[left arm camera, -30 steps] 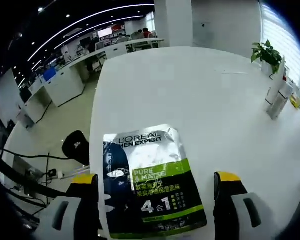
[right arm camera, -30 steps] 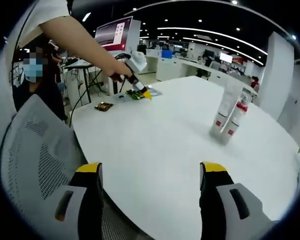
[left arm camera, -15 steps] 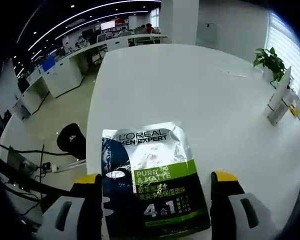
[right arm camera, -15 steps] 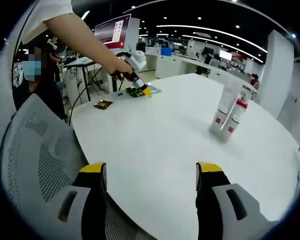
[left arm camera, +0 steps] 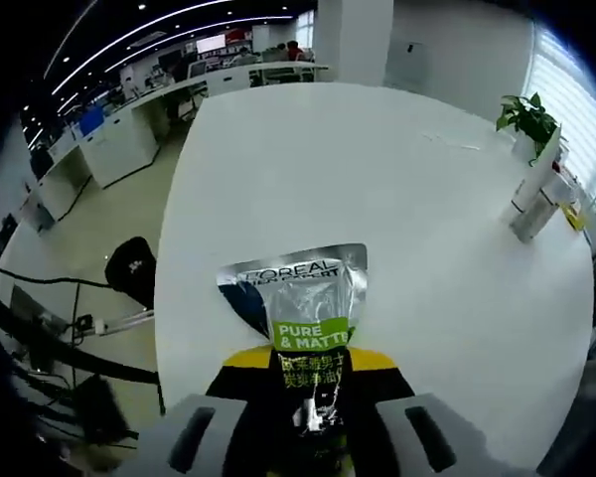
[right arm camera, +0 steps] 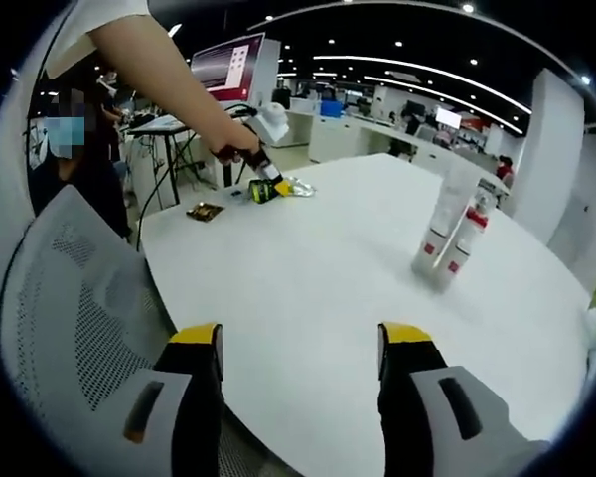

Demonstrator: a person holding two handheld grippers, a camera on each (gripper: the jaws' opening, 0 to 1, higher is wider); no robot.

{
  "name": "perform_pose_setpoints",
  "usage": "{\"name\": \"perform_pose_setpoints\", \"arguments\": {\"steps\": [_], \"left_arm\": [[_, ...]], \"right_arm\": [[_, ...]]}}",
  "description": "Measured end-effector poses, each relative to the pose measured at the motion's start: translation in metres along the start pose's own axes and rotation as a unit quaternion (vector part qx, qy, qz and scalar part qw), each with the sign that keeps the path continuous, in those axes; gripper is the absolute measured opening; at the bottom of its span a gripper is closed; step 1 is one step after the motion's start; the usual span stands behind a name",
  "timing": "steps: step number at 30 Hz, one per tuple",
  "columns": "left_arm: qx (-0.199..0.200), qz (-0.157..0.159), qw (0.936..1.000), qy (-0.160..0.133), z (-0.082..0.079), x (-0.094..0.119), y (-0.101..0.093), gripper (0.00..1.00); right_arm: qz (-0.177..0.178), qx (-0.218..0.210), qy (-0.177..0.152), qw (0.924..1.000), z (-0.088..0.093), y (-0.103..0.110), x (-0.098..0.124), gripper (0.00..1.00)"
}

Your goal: Arrange the skincare products in the storage area until every visible bottle or jar stands upright without overlapping.

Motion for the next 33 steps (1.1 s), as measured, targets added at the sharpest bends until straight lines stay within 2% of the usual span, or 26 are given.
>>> {"name": "perform_pose_setpoints", "arguments": {"steps": [1, 4, 5, 6, 8, 10, 17, 18, 20, 22, 24, 26, 27, 28, 30, 31, 32, 33], "left_arm": [[-0.019, -0.002, 0.9997, 0.014, 0.002, 0.0, -0.005, 0.23], [-0.013, 0.003, 0.9998, 0.013, 0.002, -0.001, -0.023, 0.19], [-0.006, 0.013, 0.9998, 0.011, 0.003, 0.0, -0.028, 0.17], [0.026, 0.034, 0.9991, -0.001, 0.002, -0.002, -0.039, 0.16], [0.033, 0.032, 0.9989, -0.004, 0.004, 0.002, -0.045, 0.14], [0.041, 0.04, 0.9983, -0.006, 0.004, 0.009, -0.058, 0.12], [0.045, 0.091, 0.992, -0.075, 0.004, 0.05, -0.124, 0.09], [0.039, 0.1, 0.9904, -0.086, 0.007, 0.06, -0.138, 0.09], [0.028, 0.103, 0.9893, -0.1, 0.011, 0.073, -0.151, 0.09], [0.023, 0.118, 0.9851, -0.123, 0.017, 0.088, -0.17, 0.09], [0.027, 0.118, 0.9804, -0.155, 0.023, 0.11, -0.19, 0.09], [0.023, 0.123, 0.9777, -0.169, 0.033, 0.127, -0.209, 0.09], [0.03, 0.128, 0.9751, -0.178, 0.036, 0.133, -0.217, 0.08], [0.035, 0.142, 0.9703, -0.192, 0.038, 0.139, -0.226, 0.09], [0.053, 0.165, 0.958, -0.228, 0.041, 0.155, -0.245, 0.08], [0.053, 0.182, 0.9514, -0.243, 0.043, 0.162, -0.252, 0.09], [0.073, 0.202, 0.9392, -0.268, 0.043, 0.174, -0.261, 0.09], [0.092, 0.21, 0.9292, -0.29, 0.042, 0.182, -0.264, 0.09]], "right_arm": [[-0.001, 0.001, -0.003, 1.0, -0.001, 0.0, 0.001, 0.58], [0.001, 0.004, -0.014, 0.9999, -0.005, 0.0, 0.004, 0.56], [0.002, 0.004, -0.018, 0.9998, -0.006, -0.001, 0.005, 0.56], [0.003, 0.004, -0.023, 0.9997, -0.007, -0.002, 0.006, 0.56], [0.004, 0.002, -0.031, 0.9995, -0.01, -0.003, 0.008, 0.55], [0.005, -0.001, -0.038, 0.9993, -0.013, -0.004, 0.01, 0.55], [-0.012, -0.006, -0.061, 0.998, -0.021, 0.002, 0.013, 0.52], [-0.014, -0.006, -0.064, 0.9978, -0.022, 0.003, 0.014, 0.52], [-0.023, -0.006, -0.072, 0.9971, -0.025, 0.007, 0.015, 0.51], [-0.029, -0.008, -0.08, 0.9964, -0.028, 0.009, 0.018, 0.49], [-0.039, -0.014, -0.097, 0.9944, -0.034, 0.012, 0.021, 0.48], [-0.052, -0.03, -0.117, 0.9913, -0.04, 0.014, 0.024, 0.47], [-0.071, -0.052, -0.14, 0.9862, -0.048, 0.018, 0.028, 0.47], [-0.075, -0.051, -0.158, 0.9832, -0.053, 0.019, 0.032, 0.47], [-0.085, -0.05, -0.182, 0.9783, -0.06, 0.023, 0.039, 0.5], [-0.104, -0.06, -0.198, 0.9728, -0.064, 0.029, 0.043, 0.51], [-0.115, -0.067, -0.205, 0.9697, -0.066, 0.031, 0.046, 0.51], [-0.125, -0.073, -0.212, 0.9664, -0.069, 0.033, 0.049, 0.52]]}}
Point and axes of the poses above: the point that each gripper's makers call its tool centre point, and the gripper's own axes: x roughly backward along the fingers, y roughly to its left, z roughly out of its underside, the point moved 4 cm from there along x, roughly backward along the fingers, and after that the axes turned 10 degrees about -x, right-handed, at the moved point
